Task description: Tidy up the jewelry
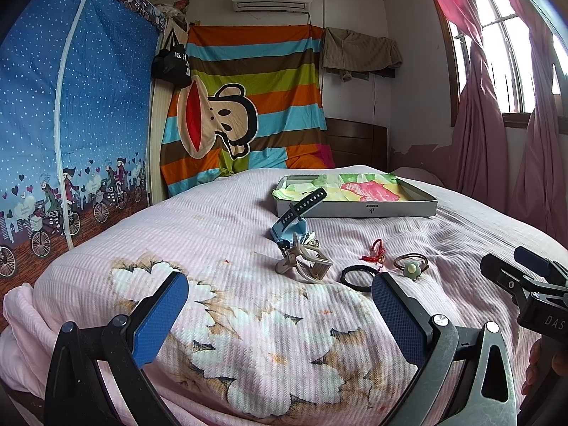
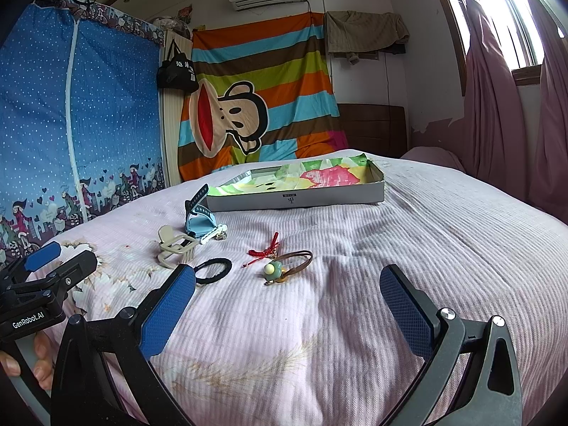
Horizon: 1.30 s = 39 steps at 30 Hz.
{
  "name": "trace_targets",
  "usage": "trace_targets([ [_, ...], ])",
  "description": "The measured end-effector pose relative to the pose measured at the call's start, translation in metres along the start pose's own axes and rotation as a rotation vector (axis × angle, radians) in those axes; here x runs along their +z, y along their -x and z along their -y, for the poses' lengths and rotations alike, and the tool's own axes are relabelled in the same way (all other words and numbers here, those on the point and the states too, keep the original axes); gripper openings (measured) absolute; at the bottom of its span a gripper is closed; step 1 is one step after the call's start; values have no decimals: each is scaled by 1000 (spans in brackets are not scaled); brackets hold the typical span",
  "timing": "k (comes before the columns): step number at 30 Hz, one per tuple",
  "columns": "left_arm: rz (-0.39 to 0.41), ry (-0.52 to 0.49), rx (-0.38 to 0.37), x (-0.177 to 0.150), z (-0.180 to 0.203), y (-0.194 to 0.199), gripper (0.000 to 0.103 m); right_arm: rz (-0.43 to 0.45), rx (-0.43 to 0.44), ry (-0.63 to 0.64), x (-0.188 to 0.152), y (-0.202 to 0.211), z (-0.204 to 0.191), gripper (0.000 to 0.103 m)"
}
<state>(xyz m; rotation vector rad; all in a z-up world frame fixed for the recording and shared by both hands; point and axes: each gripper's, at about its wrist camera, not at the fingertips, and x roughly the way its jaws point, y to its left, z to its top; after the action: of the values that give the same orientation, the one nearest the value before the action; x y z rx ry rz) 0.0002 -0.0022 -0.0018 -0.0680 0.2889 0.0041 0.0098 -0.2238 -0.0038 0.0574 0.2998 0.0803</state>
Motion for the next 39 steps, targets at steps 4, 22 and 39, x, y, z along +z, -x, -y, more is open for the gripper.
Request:
trace_targets([
  [4, 0, -1, 1, 0, 0, 0, 103, -1, 0, 0, 0, 0, 0, 102],
  [22, -2, -3, 1, 0, 3, 1, 103, 0, 0, -1, 0, 0, -2, 102],
  [39, -45, 3, -41, 15, 5, -33, 103, -2, -3, 40, 19, -13, 7, 102],
])
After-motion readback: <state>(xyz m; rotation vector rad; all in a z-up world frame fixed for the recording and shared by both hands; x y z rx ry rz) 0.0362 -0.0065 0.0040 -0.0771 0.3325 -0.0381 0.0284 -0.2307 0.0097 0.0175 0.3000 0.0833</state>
